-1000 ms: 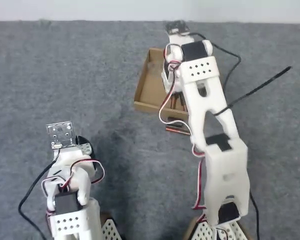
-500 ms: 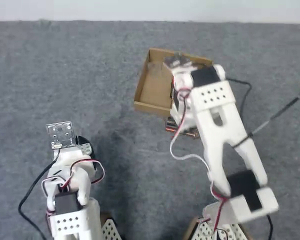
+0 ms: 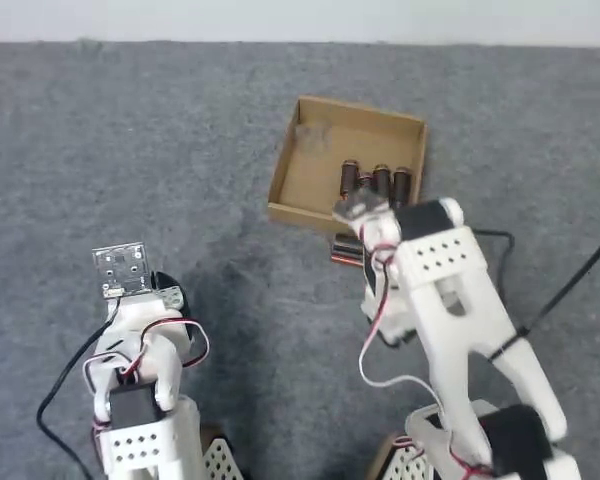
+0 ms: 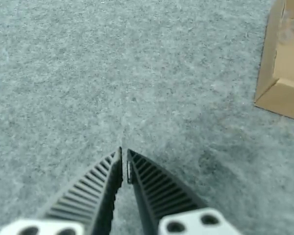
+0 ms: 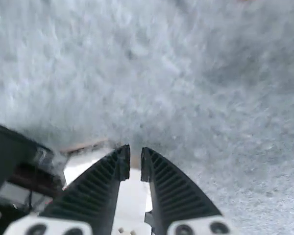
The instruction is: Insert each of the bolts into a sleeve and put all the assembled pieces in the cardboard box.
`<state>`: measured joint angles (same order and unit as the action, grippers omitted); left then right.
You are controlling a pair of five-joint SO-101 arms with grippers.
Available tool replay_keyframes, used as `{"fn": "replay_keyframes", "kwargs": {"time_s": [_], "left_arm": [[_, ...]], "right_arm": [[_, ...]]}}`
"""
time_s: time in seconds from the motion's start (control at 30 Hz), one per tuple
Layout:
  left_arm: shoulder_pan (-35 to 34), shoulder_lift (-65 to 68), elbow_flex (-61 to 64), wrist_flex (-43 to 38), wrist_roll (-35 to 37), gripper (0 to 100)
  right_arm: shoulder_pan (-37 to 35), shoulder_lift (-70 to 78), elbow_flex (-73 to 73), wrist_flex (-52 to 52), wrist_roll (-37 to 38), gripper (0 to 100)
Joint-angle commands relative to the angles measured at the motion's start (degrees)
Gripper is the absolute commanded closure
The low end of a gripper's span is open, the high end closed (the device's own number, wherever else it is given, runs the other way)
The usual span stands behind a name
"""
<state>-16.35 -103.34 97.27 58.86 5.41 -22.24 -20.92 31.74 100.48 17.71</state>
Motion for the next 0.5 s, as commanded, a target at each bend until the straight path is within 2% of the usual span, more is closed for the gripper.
{"fn": "replay_keyframes", "kwargs": {"time_s": [0.0, 0.2, 0.33, 0.47], "left_arm": [[-0.35, 0.0, -0.75, -0.18, -0.79, 99], [-0.35, 0.0, -0.75, -0.18, -0.79, 99], [-0.35, 0.0, -0.75, -0.09, -0.79, 99], [-0.35, 0.0, -0.75, -0.09, -0.79, 99]], "right_arm": [[0.22, -6.64, 3.16, 0.04, 3.25, 97.6], [2.77, -11.91, 7.3, -3.65, 5.27, 97.6], [2.95, -11.3, 13.1, -13.32, 7.82, 97.6], [3.03, -9.8, 15.38, -21.76, 14.59, 97.6]]}}
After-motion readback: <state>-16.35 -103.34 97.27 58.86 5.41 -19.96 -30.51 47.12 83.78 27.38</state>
